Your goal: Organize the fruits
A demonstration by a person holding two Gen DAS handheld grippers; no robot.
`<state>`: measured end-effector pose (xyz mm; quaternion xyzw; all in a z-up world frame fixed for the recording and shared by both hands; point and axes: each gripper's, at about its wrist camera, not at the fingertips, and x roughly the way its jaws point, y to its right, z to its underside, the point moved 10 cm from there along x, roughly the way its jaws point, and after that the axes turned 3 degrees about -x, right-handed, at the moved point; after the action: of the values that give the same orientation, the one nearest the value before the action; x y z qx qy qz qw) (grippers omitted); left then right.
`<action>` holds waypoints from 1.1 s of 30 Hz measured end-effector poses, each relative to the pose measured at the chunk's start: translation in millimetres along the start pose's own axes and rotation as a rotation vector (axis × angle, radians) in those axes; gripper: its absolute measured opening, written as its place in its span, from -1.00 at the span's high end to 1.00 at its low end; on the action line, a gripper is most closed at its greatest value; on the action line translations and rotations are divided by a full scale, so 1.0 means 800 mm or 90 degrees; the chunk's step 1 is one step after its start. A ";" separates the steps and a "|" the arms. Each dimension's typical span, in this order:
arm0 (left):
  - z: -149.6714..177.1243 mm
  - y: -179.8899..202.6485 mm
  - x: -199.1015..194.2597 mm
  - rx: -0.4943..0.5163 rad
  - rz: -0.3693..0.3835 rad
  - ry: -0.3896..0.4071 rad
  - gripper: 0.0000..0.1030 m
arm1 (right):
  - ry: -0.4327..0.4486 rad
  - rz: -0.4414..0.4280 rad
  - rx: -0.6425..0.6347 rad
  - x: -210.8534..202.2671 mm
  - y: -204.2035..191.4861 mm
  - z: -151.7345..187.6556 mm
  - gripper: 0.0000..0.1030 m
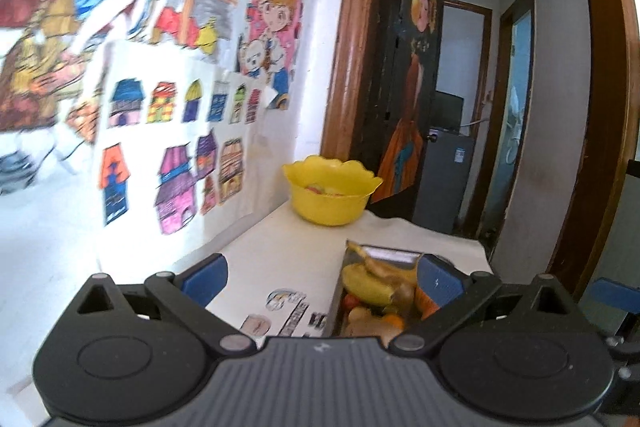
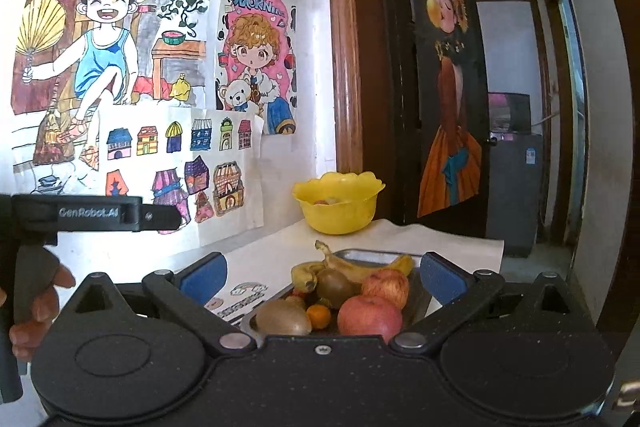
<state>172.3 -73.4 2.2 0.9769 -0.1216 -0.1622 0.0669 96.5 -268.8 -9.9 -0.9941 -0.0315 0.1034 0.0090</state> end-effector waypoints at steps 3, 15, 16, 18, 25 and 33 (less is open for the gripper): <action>0.018 -0.010 -0.012 0.007 -0.021 -0.010 -0.99 | -0.010 0.008 0.014 -0.012 -0.003 0.013 -0.99; 0.082 -0.031 -0.035 0.027 -0.057 -0.010 -0.99 | -0.034 0.089 0.044 -0.032 -0.008 0.069 -0.99; 0.086 -0.034 -0.036 0.027 -0.061 -0.005 -0.99 | -0.035 0.094 0.046 -0.031 -0.008 0.074 -0.99; 0.095 -0.038 -0.036 0.022 -0.070 -0.008 -0.99 | -0.042 0.097 0.053 -0.029 -0.009 0.084 -0.99; 0.117 -0.051 -0.033 0.023 -0.084 -0.028 -0.99 | -0.066 0.042 0.082 -0.010 -0.027 0.113 -0.99; 0.130 -0.062 -0.034 0.003 -0.092 -0.039 -0.99 | -0.071 0.075 0.074 -0.001 -0.028 0.122 -0.99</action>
<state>123.2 -28.0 -95.9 0.9779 -0.0533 -0.1959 0.0489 73.9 -245.1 -104.5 -0.9847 0.0324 0.1608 0.0592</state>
